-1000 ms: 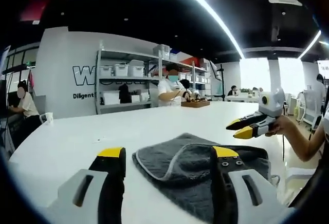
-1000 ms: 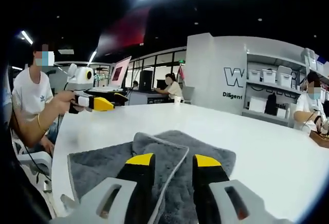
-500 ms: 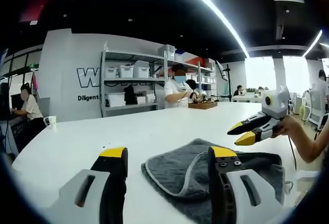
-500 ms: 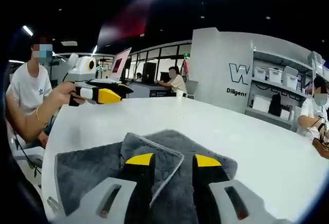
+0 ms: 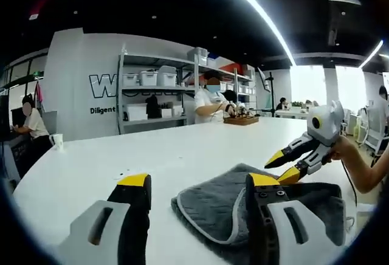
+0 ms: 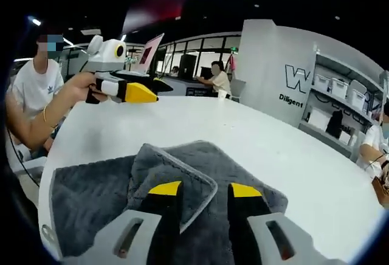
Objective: Open the folded towel by lifting each exposed corner and separating the folded layers until the towel lies flat within the target outline without major curled edges
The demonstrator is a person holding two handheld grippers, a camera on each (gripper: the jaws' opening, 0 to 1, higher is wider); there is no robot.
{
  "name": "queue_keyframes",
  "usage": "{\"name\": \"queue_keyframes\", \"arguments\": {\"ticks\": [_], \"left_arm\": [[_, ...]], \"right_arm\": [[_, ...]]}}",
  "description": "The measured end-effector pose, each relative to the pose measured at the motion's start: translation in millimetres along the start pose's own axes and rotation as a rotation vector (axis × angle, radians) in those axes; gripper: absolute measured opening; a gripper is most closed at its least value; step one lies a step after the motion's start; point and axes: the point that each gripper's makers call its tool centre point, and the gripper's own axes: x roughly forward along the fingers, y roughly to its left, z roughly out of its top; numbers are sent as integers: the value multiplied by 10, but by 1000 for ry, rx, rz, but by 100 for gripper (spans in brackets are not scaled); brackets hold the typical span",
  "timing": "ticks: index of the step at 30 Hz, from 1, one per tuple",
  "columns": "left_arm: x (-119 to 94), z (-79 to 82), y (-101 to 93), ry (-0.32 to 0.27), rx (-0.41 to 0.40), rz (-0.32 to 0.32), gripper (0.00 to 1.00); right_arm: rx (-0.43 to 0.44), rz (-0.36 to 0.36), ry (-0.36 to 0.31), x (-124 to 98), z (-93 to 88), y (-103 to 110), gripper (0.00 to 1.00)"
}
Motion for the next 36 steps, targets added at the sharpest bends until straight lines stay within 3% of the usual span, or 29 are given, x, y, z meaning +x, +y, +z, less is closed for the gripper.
{"name": "queue_keyframes", "arguments": {"ticks": [6,10,14,18,25,28,36], "left_arm": [[178,-28,111,44,29,3,61],[247,-37,162,40,11,11,60],[298,-99,239,34,2,61,61],[369,-129,280,39,-8,67,60],[513,-203,398,53,-33,73,59],[590,-276,482,56,-87,86,57],[639,-426,448,90,-96,68,56]], "right_arm": [[15,13,43,108,-106,-53,24],[27,15,74,149,-190,-92,22],[85,33,80,188,-278,-82,15],[93,31,99,221,-365,-97,17],[146,67,91,237,-375,-89,14],[183,75,105,244,-415,-64,13],[222,87,100,255,-417,-43,8]]}}
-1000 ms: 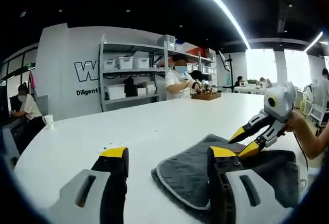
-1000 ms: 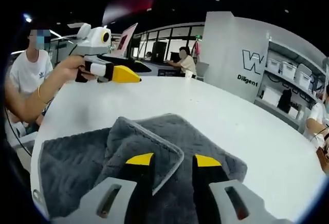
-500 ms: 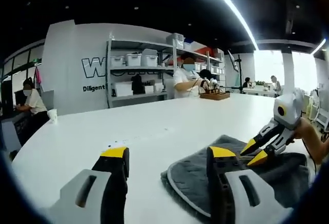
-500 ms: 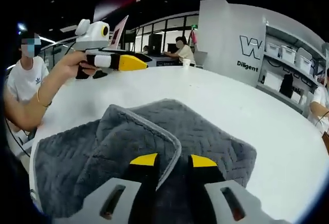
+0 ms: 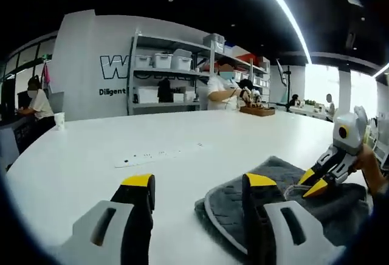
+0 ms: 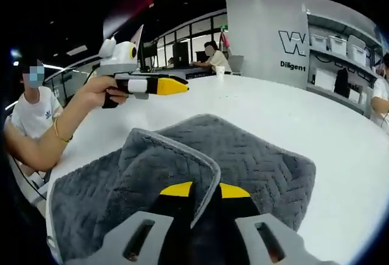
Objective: Open the folded towel by lifting each exposed corner and separating the folded layers until the towel lies flat within the target outline without major curled edges
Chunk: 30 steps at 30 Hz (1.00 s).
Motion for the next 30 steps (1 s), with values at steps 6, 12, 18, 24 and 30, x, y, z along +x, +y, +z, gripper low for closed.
{"name": "queue_keyframes", "arguments": {"ticks": [6,12,18,24,30], "left_arm": [[54,-133,-21,23,-30,-13,55],[115,-274,-72,58,-40,-27,54],[124,-345,-118,73,-50,-38,51],[118,-445,-153,99,-57,-45,50],[119,-463,-202,96,-71,-61,44]], "right_arm": [[-26,21,-37,-19,41,37,0],[-90,26,-72,-72,127,102,0],[-131,31,-92,-133,185,160,0],[-163,58,-112,-177,228,283,0],[-182,72,-124,-207,244,353,0]]}}
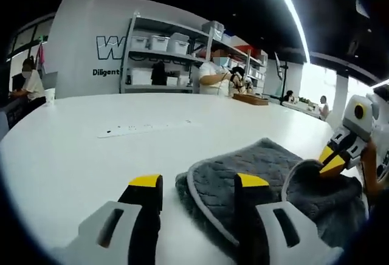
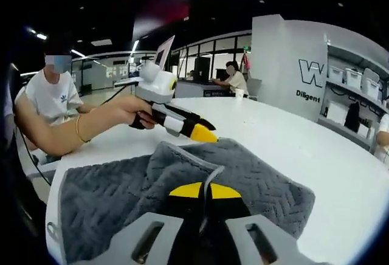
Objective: Open the folded towel by lifting each exposed corner and separating the folded layers until the towel lies flat within the target outline without major curled edges
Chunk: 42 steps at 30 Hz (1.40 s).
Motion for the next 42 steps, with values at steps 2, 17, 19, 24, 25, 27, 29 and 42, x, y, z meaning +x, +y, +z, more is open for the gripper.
{"name": "queue_keyframes", "arguments": {"ticks": [2,17,19,24,25,27,29,42], "left_arm": [[12,-24,5,2,-13,-1,41],[49,-105,-47,2,-76,-43,28],[55,-107,-81,-1,-100,-59,27],[53,-138,-37,13,-113,-52,26],[50,-144,-26,14,-117,-51,26],[40,-145,-12,10,-143,-54,24],[35,-162,-51,19,-157,-82,21],[61,-211,-91,36,-141,-117,15]], "right_arm": [[-6,4,0,-2,0,12,0],[-30,28,-41,5,83,104,0],[-35,31,-44,1,90,114,0],[-29,53,-68,3,137,157,0],[-30,53,-70,2,143,161,0],[-36,54,-74,-3,158,170,0],[-40,55,-80,-9,174,179,0],[-59,58,-109,-46,259,201,0]]}}
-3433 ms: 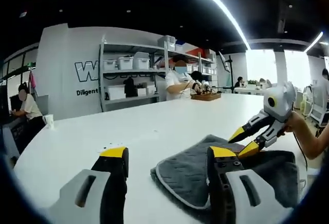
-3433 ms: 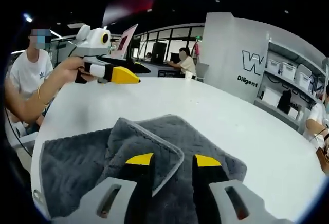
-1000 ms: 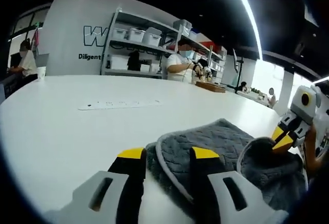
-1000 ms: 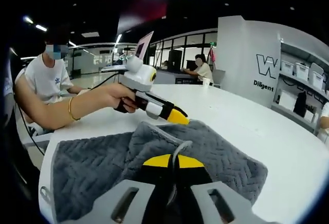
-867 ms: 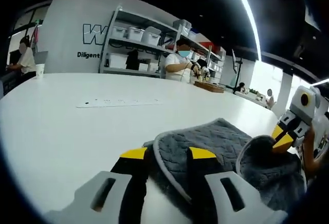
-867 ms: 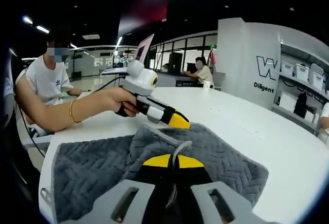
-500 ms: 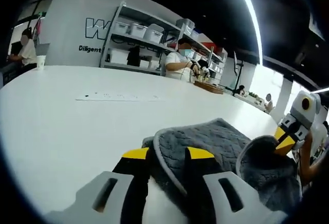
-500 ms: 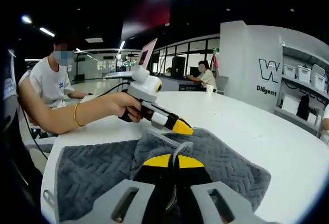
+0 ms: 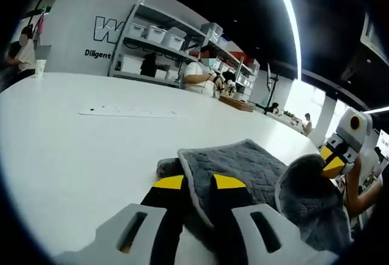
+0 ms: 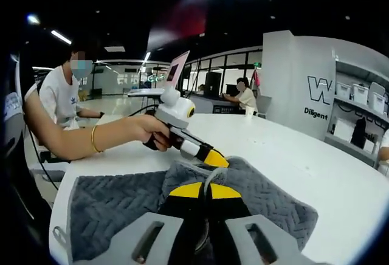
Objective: Open the folded towel by lifting each exposed corner and separating the folded layers until the towel lies flat within the target outline without major curled edges
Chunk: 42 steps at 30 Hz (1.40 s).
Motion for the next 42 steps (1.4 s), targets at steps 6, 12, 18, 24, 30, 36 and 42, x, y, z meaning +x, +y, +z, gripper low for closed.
{"name": "queue_keyframes", "arguments": {"ticks": [6,12,18,24,30,36,42], "left_arm": [[6,-14,34,-13,-45,0,10],[20,-11,-1,-36,-130,-10,3],[11,0,-1,-47,-200,-7,2],[24,2,-11,-50,-246,-10,2],[30,164,-86,-104,-205,-28,2],[90,320,-248,-137,-219,-50,2],[123,427,-429,-135,-190,-73,2]], "right_arm": [[-14,2,-7,-15,35,8,0],[-28,-2,-18,-35,78,5,0],[-39,-7,-20,-54,103,26,0],[-17,-32,-20,-98,90,3,0],[-16,-56,-91,-298,258,22,0],[-40,-97,-133,-528,401,30,0],[-22,-141,-153,-718,402,-11,0]]}}
